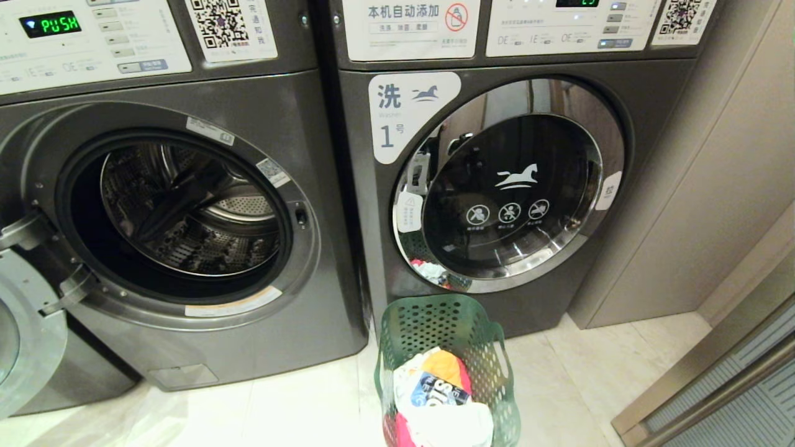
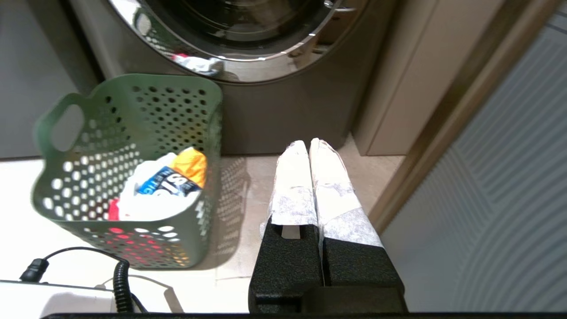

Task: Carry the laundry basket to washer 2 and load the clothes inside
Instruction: Place the clothes into the washing machine

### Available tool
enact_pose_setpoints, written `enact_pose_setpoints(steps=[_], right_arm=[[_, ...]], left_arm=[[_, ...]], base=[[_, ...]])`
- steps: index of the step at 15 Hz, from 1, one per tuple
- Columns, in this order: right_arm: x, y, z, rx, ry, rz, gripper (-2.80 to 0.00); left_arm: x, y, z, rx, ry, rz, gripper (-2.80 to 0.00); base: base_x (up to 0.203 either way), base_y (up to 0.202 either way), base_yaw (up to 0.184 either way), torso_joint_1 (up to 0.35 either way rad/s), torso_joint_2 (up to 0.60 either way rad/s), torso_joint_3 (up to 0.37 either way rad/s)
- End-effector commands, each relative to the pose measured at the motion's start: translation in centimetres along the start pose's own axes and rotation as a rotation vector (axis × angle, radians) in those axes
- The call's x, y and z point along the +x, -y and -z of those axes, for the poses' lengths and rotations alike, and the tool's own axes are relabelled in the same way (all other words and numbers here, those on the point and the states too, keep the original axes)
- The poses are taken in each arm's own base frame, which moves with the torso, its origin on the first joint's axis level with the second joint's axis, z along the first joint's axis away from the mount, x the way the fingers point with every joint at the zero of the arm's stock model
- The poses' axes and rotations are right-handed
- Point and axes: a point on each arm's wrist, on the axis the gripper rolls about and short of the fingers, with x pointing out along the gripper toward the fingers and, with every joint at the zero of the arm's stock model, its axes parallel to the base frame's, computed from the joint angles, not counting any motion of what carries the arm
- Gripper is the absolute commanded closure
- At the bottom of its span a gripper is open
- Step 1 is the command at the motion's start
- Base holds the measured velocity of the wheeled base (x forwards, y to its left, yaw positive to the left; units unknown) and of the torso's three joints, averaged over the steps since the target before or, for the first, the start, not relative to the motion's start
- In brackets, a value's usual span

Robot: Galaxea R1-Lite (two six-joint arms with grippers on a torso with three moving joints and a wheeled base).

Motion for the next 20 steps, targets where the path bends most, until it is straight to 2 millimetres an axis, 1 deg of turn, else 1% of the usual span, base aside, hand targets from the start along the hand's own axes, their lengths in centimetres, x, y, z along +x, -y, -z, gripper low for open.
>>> enact_pose_setpoints(steps=[1, 20], right_arm=[[0.01, 0.00, 0.00, -0.003, -0.001, -0.001, 0.00], [0.01, 0.00, 0.00, 0.000, -0.001, -0.001, 0.00]], left_arm=[[0.00, 0.00, -0.01, 0.000, 0.001, -0.001, 0.00], [0.00, 0.00, -0.01, -0.004, 0.001, -0.001, 0.00]], base=[[0.000, 0.196, -0.006, 0.005, 0.00, 0.002], [0.000, 0.196, -0.001, 0.002, 0.00, 0.002]])
